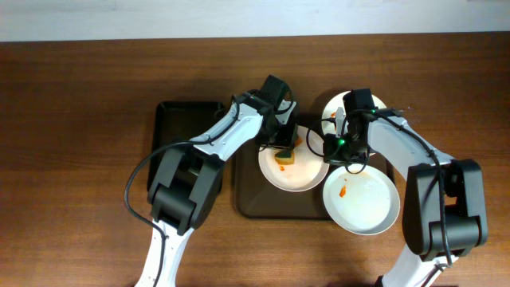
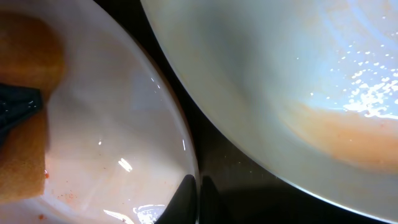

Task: Clean dirty plates on tray and stack at the side
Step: 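Wipe the left plate with the sponge while the right gripper holds it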

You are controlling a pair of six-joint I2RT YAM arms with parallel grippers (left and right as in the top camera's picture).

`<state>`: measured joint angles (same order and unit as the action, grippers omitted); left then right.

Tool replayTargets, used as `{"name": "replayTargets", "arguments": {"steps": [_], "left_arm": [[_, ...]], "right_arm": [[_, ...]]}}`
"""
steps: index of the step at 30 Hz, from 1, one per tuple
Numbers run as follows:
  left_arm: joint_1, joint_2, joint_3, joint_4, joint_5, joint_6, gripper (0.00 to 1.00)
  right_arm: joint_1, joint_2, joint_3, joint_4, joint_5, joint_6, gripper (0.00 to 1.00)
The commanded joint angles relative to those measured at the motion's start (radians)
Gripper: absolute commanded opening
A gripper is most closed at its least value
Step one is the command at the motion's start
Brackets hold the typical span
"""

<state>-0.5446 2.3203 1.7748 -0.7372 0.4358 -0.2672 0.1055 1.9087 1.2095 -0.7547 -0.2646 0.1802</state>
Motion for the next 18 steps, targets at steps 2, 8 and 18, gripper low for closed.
{"name": "replayTargets", "arguments": {"steps": [2,8,18], "left_arm": [[0.008,-0.123,-0.006,-0.073,-0.058,0.061,0.01],[-0.036,-0.132,-0.04,-0.117,-0.066,0.128,0.0],[-0.156,-0.133,-0.188,0.026,-0.289,0.157,0.12]], "right_arm": [[0.005,-0.002,-0.002,-0.004,-0.016,-0.004,0.04],[0.005,-0.002,-0.002,-0.004,-0.017,-0.004,0.04],[0.005,-0.002,-0.002,-0.005,-0.017,-0.004,0.04]]}}
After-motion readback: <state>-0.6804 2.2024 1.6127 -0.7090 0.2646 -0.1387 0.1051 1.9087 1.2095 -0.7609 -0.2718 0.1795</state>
